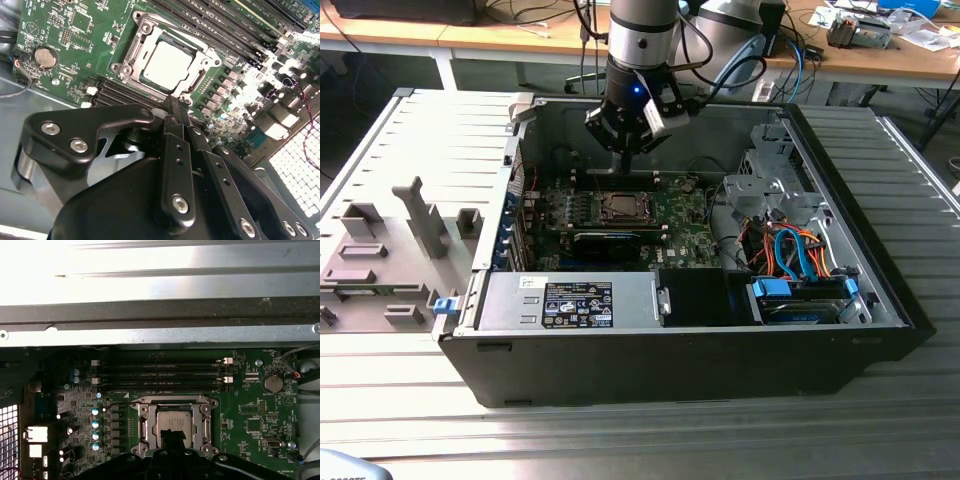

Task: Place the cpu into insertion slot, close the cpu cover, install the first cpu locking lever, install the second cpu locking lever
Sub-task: 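Install the first cpu locking lever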

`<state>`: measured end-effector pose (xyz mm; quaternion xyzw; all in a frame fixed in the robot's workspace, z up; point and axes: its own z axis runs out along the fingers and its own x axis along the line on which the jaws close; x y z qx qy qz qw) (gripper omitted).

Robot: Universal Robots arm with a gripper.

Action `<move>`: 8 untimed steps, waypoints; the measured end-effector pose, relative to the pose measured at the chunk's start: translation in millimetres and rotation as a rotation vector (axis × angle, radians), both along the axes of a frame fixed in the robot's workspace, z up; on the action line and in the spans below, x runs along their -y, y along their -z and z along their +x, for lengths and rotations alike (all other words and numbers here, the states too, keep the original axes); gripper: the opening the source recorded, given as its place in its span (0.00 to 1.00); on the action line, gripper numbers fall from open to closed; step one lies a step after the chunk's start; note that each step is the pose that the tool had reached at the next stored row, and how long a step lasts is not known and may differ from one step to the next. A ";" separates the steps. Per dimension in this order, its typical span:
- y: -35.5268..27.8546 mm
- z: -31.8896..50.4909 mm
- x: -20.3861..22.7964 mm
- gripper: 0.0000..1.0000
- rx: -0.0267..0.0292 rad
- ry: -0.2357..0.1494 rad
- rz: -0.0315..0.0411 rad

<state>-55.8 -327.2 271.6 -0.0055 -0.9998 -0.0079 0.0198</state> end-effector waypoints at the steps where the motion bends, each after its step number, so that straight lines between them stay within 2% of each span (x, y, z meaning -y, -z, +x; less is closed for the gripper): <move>1: 0.1 0.0 0.0 0.11 0.0174 0.000 0.0000; 2: 0.2 0.0 0.0 0.11 0.0331 0.000 0.0000; 3: 0.3 0.0 0.0 0.11 0.0452 0.000 0.0000; 4: 0.4 0.0 0.0 0.11 0.0470 0.000 0.0002; 8: 0.3 0.0 0.0 0.11 0.0470 0.000 0.0000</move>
